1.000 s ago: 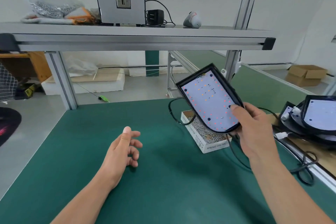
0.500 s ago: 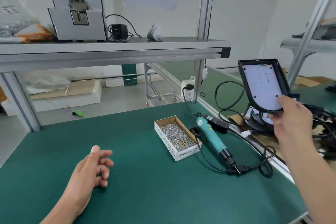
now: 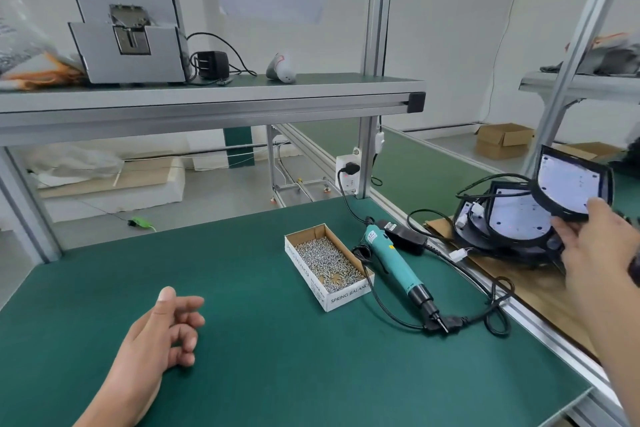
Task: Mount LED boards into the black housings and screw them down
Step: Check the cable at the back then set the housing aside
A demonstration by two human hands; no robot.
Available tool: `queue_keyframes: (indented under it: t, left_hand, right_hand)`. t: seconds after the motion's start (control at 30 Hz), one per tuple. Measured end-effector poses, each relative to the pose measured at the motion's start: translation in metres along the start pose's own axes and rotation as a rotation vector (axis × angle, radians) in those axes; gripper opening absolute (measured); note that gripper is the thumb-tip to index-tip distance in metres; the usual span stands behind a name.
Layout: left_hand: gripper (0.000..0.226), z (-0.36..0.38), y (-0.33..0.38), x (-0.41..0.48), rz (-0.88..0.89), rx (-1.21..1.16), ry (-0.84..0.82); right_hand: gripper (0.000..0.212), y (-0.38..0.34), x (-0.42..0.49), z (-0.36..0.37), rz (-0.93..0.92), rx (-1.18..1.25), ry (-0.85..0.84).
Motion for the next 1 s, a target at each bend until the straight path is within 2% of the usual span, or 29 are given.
queue_keyframes:
  t: [0.13,0.27,0.4,0.5,0.67,0.83,1.0]
  left_hand:
    - [0.077,0.0,0.0,0.0,0.002,-0.014,-0.007]
    - [0.079,0.0,0.002,-0.002,0.002,-0.031,-0.008]
    - [0.078,0.002,0.005,-0.003,0.0,-0.04,-0.023]
    - [0.079,0.001,0.004,-0.004,0.007,-0.041,-0.016]
    - [0.073,0.002,0.003,-0.003,0.002,-0.038,-0.022]
    - [0.076,0.002,0.004,-0.003,-0.007,-0.034,-0.039]
    - [0.078,0.002,0.004,-0.002,-0.005,-0.025,-0.044]
  right_hand:
    - [0.02,0.004,0.008,0.001,-0.028,0.056,0.011]
    - [0.071,0.014,0.034,-0.008,0.037,0.009,-0.042]
    - [0.115,0.024,0.043,-0.016,0.007,-0.221,-0.099]
    - [0.109,0.027,0.035,-0.015,-0.183,-0.412,-0.147]
    - [0.092,0.03,0.016,-0.015,-0.375,-0.679,-0.18]
    - [0.102,0.024,0.003,-0.008,-0.528,-1.047,-0.283]
    - [0.115,0.014,-0.012,-0.005,-0.642,-1.252,-0.387]
Point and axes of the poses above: each hand's wrist, its own x-axis towards the middle knuckle, its own z-axis out of the palm, y = z × x, the point moved 2 cm from there along x, towards the middle knuckle, and after that the axes turned 5 degrees about -z, right-handed, at the moved point
